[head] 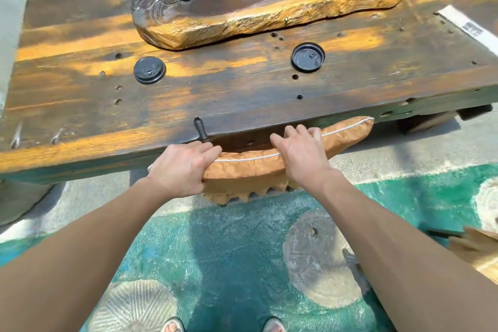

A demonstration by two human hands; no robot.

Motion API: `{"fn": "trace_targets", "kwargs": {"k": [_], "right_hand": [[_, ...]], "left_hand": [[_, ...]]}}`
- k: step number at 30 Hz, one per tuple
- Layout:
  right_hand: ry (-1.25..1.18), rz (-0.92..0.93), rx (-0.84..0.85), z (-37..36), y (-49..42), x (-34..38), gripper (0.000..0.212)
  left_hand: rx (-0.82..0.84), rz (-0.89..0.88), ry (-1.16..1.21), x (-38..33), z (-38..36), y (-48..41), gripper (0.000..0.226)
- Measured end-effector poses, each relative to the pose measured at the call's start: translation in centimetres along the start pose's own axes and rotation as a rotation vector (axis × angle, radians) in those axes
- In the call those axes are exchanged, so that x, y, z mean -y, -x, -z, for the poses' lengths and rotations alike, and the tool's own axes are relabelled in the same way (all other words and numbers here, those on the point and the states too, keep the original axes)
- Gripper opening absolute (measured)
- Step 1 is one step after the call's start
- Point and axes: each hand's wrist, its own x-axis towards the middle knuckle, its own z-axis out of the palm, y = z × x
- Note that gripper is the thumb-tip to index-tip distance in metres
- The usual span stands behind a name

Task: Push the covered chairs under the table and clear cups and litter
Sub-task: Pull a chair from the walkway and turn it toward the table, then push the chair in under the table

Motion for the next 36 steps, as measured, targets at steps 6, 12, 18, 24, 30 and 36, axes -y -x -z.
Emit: {"fn": "trace_targets", "kwargs": {"k": [6,12,18,24,30,36], "right_hand": [[-0.038,0.008,0.004,-0.4,0.1,-0.3,0.047],[-0.065,-0.070,-0.126,-1.2,1.7,0.3,0.054],[-0.150,-0.170,-0.034,-1.3,7.4,2.1,0.096],[-0.145,-0.384,0.005,2.2,16.9,-1.1,0.098],[-0.177,-0.675,-0.048,5.5,31.1,-6.6,0.102],[-0.216,-0.999,-0.041,3.8,51.5,-9.4,0.105]], "left_hand": [[0.025,-0.003,0.033,0.1,0.0,-0.1,0.044],[-0.008,-0.022,0.039,0.5,-0.4,-0.2,0.051],[0.032,0.085,0.086,-0.2,-0.1,-0.4,0.051],[0.044,0.116,0.115,-12.7,4.7,-2.0,0.112],[-0.109,0.019,0.334,-25.4,12.5,-2.4,0.116],[-0.053,-0.130,0.369,-38.3,17.2,1.1,0.112]]}}
